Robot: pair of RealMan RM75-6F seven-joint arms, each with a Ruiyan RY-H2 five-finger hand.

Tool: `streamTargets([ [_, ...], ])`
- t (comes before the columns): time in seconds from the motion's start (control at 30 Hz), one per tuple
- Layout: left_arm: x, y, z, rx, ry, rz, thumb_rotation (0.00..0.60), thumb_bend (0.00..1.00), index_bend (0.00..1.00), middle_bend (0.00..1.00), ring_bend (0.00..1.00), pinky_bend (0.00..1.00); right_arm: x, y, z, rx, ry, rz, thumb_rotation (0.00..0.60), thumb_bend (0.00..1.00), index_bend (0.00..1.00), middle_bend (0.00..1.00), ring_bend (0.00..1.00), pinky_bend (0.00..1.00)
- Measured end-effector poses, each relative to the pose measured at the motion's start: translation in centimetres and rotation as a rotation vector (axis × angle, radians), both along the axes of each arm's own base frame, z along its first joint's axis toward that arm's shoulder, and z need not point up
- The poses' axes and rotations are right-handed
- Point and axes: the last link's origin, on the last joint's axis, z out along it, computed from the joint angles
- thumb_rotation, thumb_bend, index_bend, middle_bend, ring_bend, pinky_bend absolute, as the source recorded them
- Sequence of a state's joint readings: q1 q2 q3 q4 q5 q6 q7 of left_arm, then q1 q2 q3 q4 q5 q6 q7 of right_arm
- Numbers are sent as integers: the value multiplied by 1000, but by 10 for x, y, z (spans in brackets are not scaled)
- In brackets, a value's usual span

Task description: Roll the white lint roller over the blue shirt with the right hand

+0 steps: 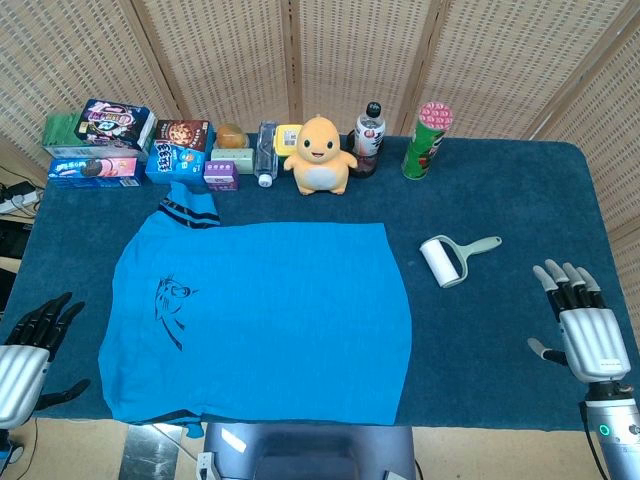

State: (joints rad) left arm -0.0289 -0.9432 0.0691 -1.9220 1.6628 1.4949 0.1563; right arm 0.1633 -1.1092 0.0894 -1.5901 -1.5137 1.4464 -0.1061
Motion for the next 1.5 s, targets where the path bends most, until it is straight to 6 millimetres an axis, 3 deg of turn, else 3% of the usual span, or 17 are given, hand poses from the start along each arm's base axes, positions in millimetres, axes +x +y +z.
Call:
streamTargets([
  [0.17, -1, 1, 0, -10, 0, 2, 600, 87, 0, 0, 0, 91, -1, -2, -5, 14, 17, -7, 600, 0, 90, 79, 34, 45],
  [0.43, 1, 2, 2, -13, -13, -5, 600, 88, 0, 0, 0, 91, -7, -20, -15, 50, 66, 20, 600, 19, 171, 168, 130, 154],
  [0.63, 4, 1, -1, -29, -10, -23, 600, 88, 0, 0, 0, 90, -20, -69, -22, 120, 106, 52, 600, 38, 209, 218, 181, 226],
  [0.97, 1, 5, -7, -32, 16, 25, 600, 87, 0, 0, 0, 91, -34, -159, -29, 182, 151, 66, 600, 51, 225, 231, 186, 247],
  [1.2, -1, 11, -13, -33, 30, 59, 600, 88, 0, 0, 0, 90, -36, -194, -54, 246, 197, 44, 600, 95, 236, 255, 208, 276],
  [1.5, -7, 22, -16, -35, 37, 107, 600, 87, 0, 0, 0, 90, -26, -213, -97, 365, 176, 12, 600, 275, 286, 305, 238, 321],
])
